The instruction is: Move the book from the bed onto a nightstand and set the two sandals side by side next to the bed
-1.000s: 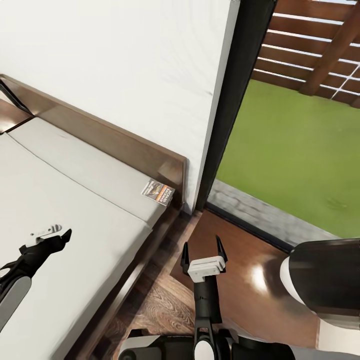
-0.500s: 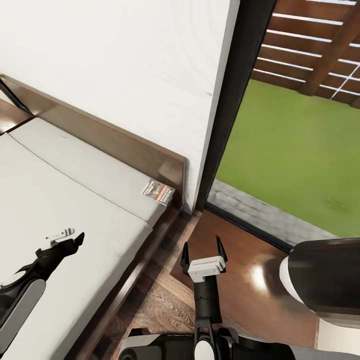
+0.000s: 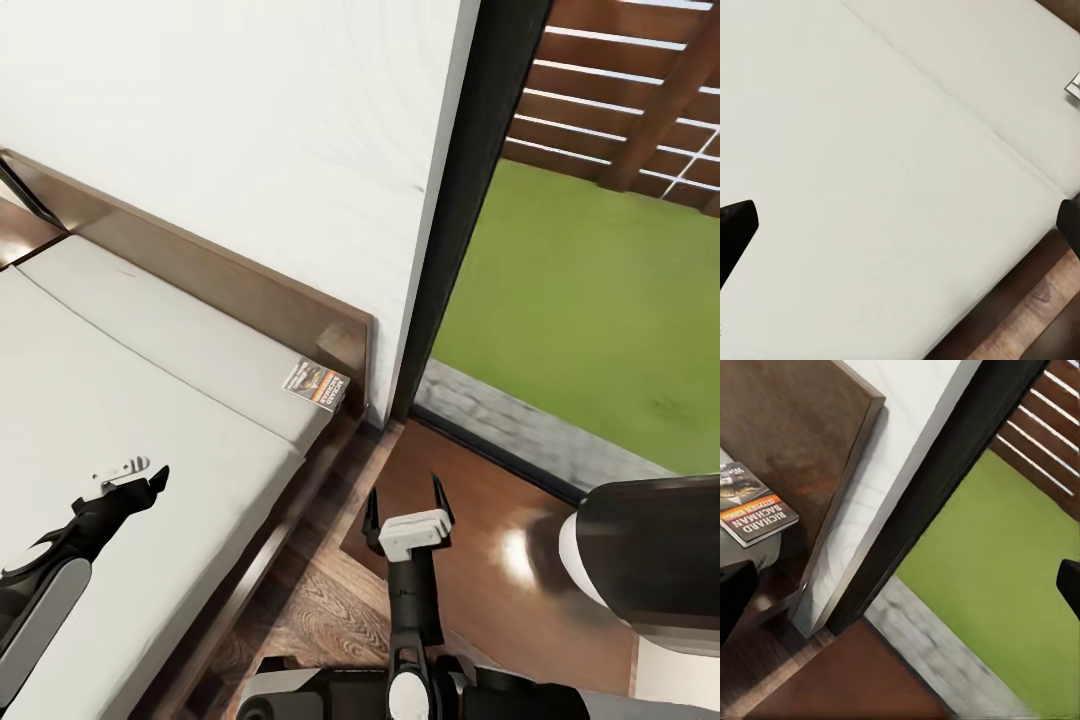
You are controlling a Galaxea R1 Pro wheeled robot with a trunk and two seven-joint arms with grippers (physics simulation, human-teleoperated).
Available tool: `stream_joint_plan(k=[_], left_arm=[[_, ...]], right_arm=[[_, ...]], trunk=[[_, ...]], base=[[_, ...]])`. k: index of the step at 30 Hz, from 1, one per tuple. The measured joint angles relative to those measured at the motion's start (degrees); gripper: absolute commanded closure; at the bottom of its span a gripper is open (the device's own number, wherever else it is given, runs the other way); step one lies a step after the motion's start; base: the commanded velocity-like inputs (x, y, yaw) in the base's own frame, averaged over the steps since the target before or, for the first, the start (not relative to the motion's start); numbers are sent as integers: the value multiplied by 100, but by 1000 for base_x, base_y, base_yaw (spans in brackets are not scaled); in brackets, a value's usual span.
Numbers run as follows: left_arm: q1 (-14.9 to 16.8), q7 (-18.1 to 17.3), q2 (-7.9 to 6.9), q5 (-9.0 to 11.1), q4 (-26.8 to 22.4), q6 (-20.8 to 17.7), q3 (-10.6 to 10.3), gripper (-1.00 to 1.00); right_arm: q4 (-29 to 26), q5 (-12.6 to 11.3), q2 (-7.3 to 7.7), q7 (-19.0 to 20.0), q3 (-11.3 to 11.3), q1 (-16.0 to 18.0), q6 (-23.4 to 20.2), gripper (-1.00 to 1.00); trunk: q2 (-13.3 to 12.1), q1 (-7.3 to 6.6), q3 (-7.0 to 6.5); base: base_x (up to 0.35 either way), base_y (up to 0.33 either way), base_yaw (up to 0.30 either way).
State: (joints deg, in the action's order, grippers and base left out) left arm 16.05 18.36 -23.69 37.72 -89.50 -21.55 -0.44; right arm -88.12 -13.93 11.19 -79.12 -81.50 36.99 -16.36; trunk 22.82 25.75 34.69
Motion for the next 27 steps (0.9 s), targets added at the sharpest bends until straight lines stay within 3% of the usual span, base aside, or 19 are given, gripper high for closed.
stream_joint_plan(k=[2,4,5,9,10,12,13,17,18,22,23,24,25,27], left_arm=[[0,0,0,0,2,-10,-2,-100],[0,-1,1,0,1,-12,-4,-100],[0,-1,1,0,2,-13,-4,-100],[0,-1,0,0,2,-14,-4,-100],[0,-1,1,0,2,-15,-5,-100],[0,-1,0,0,2,-15,-5,-100],[0,-1,1,0,3,-15,-4,-100],[0,-1,1,0,4,-15,-4,-100],[0,-1,3,0,4,-15,-4,-100],[0,-1,3,0,4,-15,-4,-100],[0,-1,2,0,4,-15,-3,-100],[0,-1,2,0,4,-15,-4,-100],[0,-1,1,0,4,-15,-3,-100],[0,-1,0,0,4,-15,-3,-100]], right_arm=[[7,-283,2,168,365,1,21,-100],[5,-421,3,337,574,0,24,-100],[-1,-545,3,572,774,1,23,-100],[-8,-736,2,1202,1192,0,-24,-100],[-24,-829,-8,1795,1697,3,-153,-100],[-29,-867,-18,2072,2025,1,-300,-100],[-34,-886,-25,2310,2310,1,-489,-100],[-42,-901,-39,2771,2818,1,-888,-100],[-42,-902,-63,3229,3180,5,-1152,-100],[-38,-924,-115,3739,3591,8,-1302,-100],[-26,-950,-142,4023,3823,9,-1352,-100],[-26,-954,-143,4032,3830,8,-1353,-100],[-11,-984,-173,4332,4076,10,-1413,-100],[5,-1024,-206,4651,4338,10,-1499,-100]], trunk=[[0,0,0],[0,0,0],[0,0,0],[0,0,0],[0,0,0],[0,0,0],[0,0,0],[0,0,0],[0,0,0],[0,0,0],[0,0,0],[0,0,0],[0,0,0],[0,0,0]], base=[[0,0,0],[0,0,0],[0,0,0],[0,0,0],[0,0,0],[0,0,0],[0,0,0],[0,0,0],[0,0,0],[0,0,0],[0,0,0],[0,0,0],[0,0,0],[0,0,0]])
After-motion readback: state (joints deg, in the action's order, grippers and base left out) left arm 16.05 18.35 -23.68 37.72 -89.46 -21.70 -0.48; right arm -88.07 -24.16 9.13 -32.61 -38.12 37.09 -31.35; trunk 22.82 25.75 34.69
